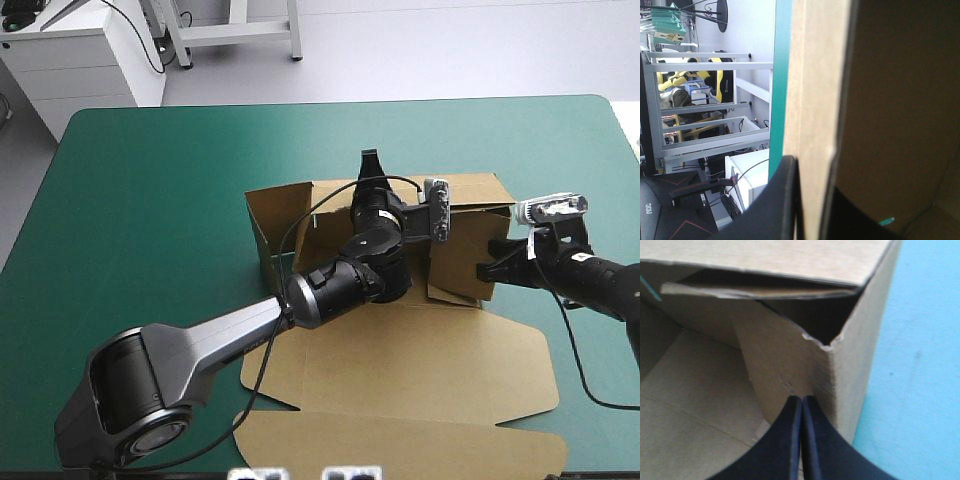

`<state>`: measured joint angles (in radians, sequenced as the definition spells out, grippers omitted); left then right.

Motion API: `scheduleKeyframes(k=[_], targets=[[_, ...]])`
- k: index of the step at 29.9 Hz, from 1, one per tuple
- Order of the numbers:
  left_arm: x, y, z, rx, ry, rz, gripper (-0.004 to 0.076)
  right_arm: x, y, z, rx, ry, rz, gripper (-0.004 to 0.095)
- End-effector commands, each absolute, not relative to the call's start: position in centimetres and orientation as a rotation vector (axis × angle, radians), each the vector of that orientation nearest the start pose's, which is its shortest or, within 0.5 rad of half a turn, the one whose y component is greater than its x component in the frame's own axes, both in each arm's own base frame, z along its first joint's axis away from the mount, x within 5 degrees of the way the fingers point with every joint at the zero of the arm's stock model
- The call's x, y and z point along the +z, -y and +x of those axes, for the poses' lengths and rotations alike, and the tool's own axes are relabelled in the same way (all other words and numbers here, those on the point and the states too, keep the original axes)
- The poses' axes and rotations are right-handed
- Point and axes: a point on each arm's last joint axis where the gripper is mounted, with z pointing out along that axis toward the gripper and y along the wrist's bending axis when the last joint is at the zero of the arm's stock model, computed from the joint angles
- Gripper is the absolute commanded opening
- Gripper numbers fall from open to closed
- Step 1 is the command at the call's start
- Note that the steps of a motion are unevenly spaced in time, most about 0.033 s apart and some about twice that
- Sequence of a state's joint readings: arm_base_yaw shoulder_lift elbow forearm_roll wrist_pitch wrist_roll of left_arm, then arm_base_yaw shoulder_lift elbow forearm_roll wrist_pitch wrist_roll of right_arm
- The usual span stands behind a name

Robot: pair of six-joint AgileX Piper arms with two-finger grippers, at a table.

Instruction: Fold the box

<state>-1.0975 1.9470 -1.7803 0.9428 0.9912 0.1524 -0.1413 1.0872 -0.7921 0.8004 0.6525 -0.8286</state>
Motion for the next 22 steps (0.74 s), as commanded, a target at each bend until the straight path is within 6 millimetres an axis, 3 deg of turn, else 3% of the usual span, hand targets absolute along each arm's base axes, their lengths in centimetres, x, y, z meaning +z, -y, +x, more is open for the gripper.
scheduleKeyframes(k=[1,6,12,18,22], targets=[[34.6,35.9,24.3,0.608,-1.582,1.531,-0.0008,33.0,0.6,22.2,0.198,-2.095,-0.085,-0.0018],[34.6,35.8,24.3,0.611,-1.585,1.531,-0.0008,34.9,2.3,22.0,0.092,-2.091,0.064,-0.0018],[34.6,35.9,24.3,0.609,-1.583,1.531,-0.0008,39.6,4.4,21.4,-0.024,-2.013,0.137,-0.0018],[34.6,35.9,24.3,0.61,-1.582,1.533,-0.0008,44.6,4.6,20.6,-0.053,-1.919,0.113,-0.0018],[34.6,35.9,24.3,0.61,-1.582,1.533,-0.0008,46.1,4.4,21.2,-0.014,-1.936,0.094,-0.002]])
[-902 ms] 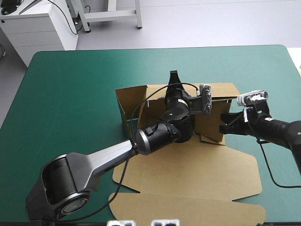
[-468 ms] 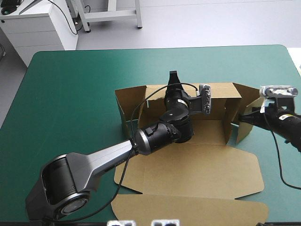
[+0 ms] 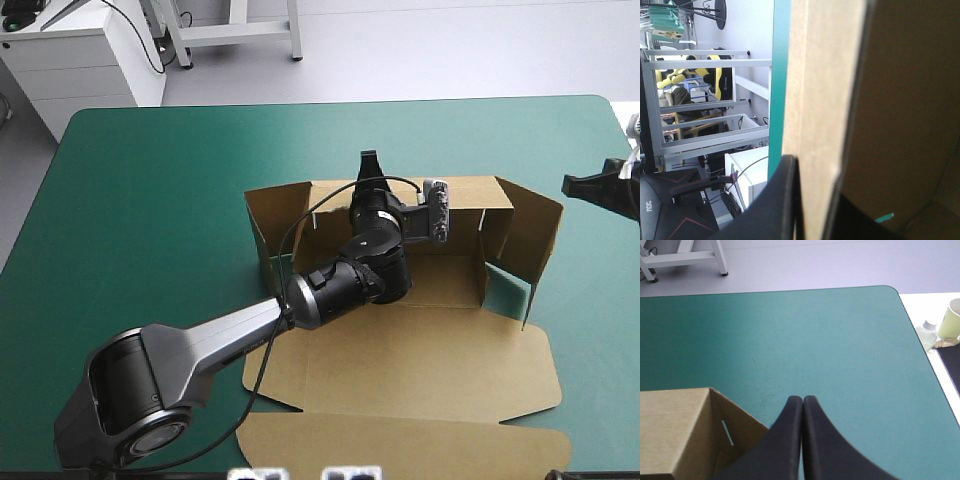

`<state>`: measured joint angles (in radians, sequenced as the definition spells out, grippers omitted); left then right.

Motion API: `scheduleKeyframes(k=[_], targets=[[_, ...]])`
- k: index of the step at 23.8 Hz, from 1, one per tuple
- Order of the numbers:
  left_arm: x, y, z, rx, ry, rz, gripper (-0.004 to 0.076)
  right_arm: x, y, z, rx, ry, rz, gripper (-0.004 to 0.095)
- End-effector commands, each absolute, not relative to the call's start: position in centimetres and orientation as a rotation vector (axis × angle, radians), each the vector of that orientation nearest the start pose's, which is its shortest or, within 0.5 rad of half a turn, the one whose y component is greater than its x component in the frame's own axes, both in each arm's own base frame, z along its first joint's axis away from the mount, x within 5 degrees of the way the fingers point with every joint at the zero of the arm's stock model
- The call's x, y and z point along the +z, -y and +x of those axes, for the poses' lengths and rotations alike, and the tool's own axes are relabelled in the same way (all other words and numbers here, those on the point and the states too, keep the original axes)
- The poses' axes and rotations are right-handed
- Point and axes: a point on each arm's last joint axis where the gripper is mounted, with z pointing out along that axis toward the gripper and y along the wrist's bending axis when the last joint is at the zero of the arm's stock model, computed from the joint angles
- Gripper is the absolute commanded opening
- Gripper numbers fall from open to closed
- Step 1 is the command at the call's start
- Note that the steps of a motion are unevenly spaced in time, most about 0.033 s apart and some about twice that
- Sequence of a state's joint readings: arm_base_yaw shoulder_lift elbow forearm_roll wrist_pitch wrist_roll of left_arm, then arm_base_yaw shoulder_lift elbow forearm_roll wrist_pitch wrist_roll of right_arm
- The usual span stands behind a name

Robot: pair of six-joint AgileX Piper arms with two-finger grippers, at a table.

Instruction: Fold the box

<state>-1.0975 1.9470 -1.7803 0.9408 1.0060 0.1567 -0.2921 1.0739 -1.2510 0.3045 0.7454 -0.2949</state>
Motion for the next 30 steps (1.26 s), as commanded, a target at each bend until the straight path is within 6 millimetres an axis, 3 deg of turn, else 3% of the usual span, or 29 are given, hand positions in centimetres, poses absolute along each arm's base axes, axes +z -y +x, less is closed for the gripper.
scheduleKeyframes(k=[1,4,9,13,21,30], targets=[[34.6,35.9,24.3,0.61,-1.582,1.533,-0.0008,46.2,4.4,21.5,-0.003,-1.942,0.09,-0.002],[34.6,35.9,24.3,0.61,-1.582,1.533,-0.0008,45.6,4.4,23.3,0.082,-1.977,0.078,-0.002],[34.6,36.0,24.3,0.599,-1.571,1.532,-0.0008,40.9,4.5,29.6,0.368,-2.112,0.061,-0.002],[34.7,36.1,24.3,0.592,-1.563,1.532,-0.0008,38.1,5.0,31.6,0.414,-2.225,0.07,-0.002],[34.7,36.1,24.3,0.593,-1.564,1.532,-0.0008,36.2,4.6,30.4,0.404,-2.387,-0.082,-0.0018],[34.7,36.1,24.3,0.593,-1.564,1.532,-0.0008,34.2,3.7,27.2,0.366,-2.358,-0.173,-0.0018]])
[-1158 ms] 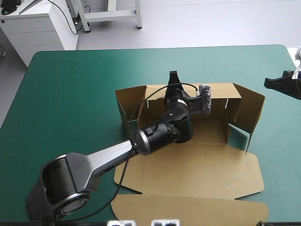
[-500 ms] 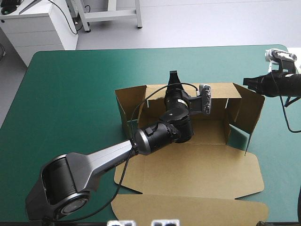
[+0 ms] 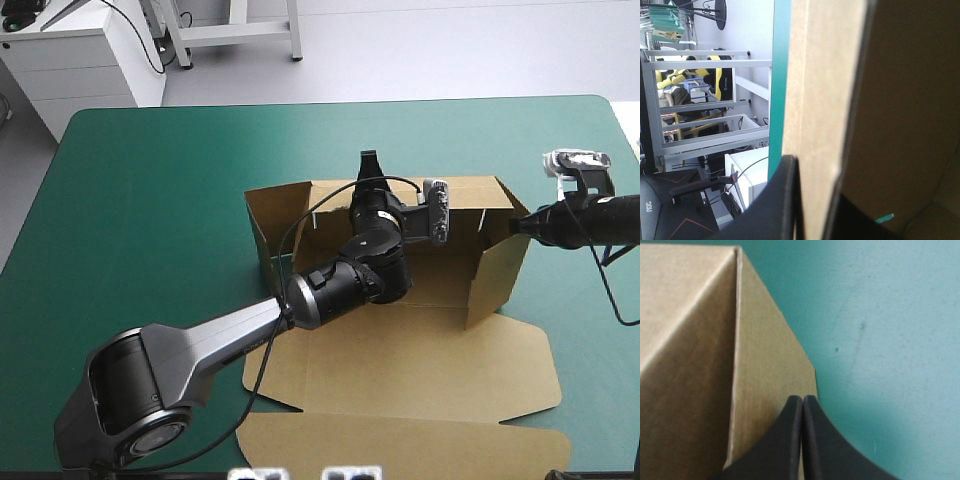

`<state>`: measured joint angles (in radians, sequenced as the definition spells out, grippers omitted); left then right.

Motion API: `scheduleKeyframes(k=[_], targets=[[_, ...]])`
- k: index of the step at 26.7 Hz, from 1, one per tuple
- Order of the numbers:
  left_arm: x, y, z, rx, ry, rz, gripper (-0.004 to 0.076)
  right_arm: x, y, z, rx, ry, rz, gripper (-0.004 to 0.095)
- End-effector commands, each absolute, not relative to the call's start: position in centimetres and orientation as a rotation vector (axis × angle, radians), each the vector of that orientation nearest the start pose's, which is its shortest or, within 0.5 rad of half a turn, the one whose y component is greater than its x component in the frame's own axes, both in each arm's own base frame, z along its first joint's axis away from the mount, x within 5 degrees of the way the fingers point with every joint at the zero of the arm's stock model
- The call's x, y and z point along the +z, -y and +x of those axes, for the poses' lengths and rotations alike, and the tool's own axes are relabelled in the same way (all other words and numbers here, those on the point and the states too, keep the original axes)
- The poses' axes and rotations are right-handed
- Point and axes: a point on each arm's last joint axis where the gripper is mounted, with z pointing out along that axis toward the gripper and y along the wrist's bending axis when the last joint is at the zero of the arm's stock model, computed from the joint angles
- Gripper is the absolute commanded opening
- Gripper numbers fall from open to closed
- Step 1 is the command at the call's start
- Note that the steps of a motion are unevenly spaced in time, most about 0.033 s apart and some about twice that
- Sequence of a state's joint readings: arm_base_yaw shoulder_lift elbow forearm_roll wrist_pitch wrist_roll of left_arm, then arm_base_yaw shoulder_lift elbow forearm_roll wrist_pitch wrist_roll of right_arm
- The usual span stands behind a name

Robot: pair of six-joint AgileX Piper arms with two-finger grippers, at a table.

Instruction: Fold the box

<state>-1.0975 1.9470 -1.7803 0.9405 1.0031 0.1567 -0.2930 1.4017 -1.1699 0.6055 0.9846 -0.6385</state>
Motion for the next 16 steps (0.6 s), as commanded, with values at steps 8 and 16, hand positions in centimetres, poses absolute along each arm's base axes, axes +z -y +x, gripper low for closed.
scheduleKeyframes(k=[8,16], targets=[[34.0,36.3,24.4,0.597,-1.568,1.559,-0.0008,33.8,3.4,25.8,0.317,-2.349,-0.243,-0.0018],[33.7,36.4,24.5,0.623,-1.572,1.568,-0.0008,33.4,3.4,25.3,0.283,-2.412,-0.314,0.034]])
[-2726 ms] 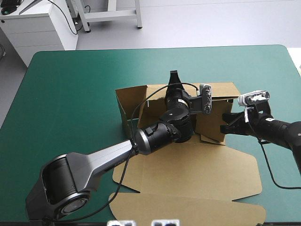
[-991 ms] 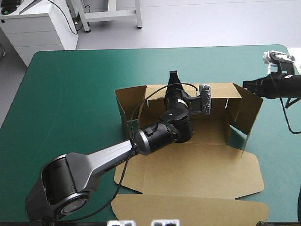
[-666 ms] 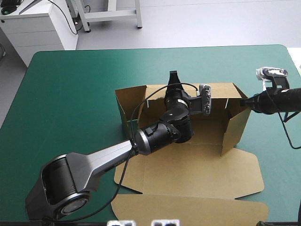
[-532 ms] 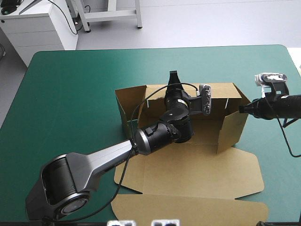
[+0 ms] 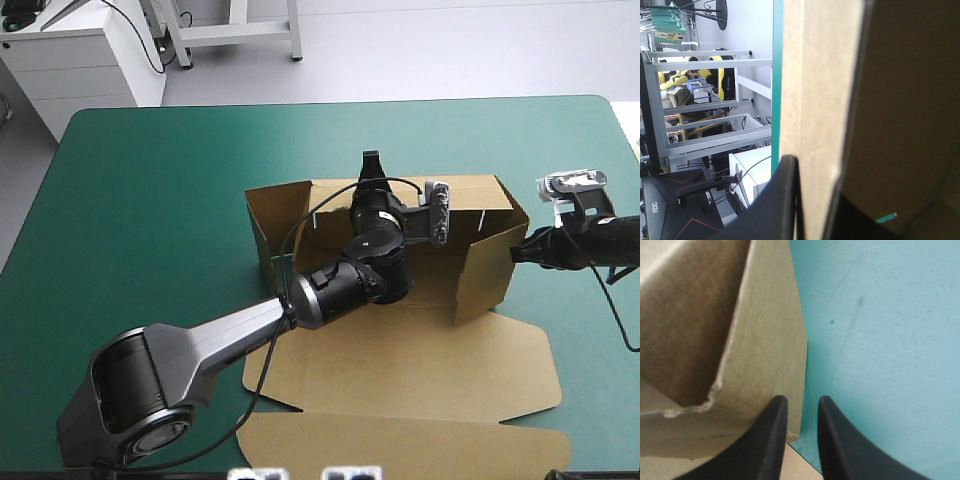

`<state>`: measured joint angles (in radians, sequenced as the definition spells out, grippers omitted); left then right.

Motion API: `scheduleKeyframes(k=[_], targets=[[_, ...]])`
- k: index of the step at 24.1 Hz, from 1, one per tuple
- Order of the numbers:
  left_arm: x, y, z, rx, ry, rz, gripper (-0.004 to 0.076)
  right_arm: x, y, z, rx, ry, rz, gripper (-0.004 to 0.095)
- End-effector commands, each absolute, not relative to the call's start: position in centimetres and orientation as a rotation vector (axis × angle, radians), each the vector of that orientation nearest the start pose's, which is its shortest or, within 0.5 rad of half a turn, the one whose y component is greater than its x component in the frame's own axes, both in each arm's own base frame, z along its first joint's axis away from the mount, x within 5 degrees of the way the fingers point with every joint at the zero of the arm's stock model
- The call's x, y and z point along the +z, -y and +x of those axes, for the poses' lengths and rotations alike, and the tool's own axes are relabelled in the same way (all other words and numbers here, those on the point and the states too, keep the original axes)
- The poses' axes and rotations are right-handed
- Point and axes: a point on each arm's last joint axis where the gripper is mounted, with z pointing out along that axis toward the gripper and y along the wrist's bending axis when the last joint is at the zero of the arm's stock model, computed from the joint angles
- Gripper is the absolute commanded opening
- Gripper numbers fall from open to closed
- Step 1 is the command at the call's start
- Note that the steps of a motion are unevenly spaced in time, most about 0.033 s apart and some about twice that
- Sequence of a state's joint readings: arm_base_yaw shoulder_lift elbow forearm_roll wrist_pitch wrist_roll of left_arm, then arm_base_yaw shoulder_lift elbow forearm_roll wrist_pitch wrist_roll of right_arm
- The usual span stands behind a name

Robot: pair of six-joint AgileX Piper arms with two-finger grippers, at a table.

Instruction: Fold the box

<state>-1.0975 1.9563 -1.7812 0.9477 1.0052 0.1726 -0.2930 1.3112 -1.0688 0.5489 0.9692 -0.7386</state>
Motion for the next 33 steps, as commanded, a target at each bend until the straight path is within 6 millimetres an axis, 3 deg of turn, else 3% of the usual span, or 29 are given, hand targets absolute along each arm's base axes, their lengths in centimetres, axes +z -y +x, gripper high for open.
scheduleKeyframes(k=[1,5,12,23,29,33], targets=[[33.6,36.4,24.5,0.622,-1.572,1.568,-0.0008,33.3,3.4,25.2,0.278,-2.42,-0.332,0.0378],[33.7,36.4,24.5,0.625,-1.57,1.568,-0.0008,33.7,3.4,24.1,0.206,-2.444,-0.442,0.0419],[33.7,36.4,24.5,0.624,-1.568,1.568,-0.0008,33.9,2.2,24.6,0.213,-2.313,-0.708,0.0516],[33.7,36.4,24.5,0.623,-1.567,1.568,-0.0008,32.2,1.0,26.1,0.455,-2.317,-0.66,0.0524],[33.7,36.4,24.5,0.625,-1.57,1.568,-0.0008,31.0,1.0,27.4,0.529,-2.314,-0.641,0.0637],[33.7,36.4,24.5,0.625,-1.57,1.568,-0.0008,30.5,0.8,28.2,0.582,-2.272,-0.646,0.0655]])
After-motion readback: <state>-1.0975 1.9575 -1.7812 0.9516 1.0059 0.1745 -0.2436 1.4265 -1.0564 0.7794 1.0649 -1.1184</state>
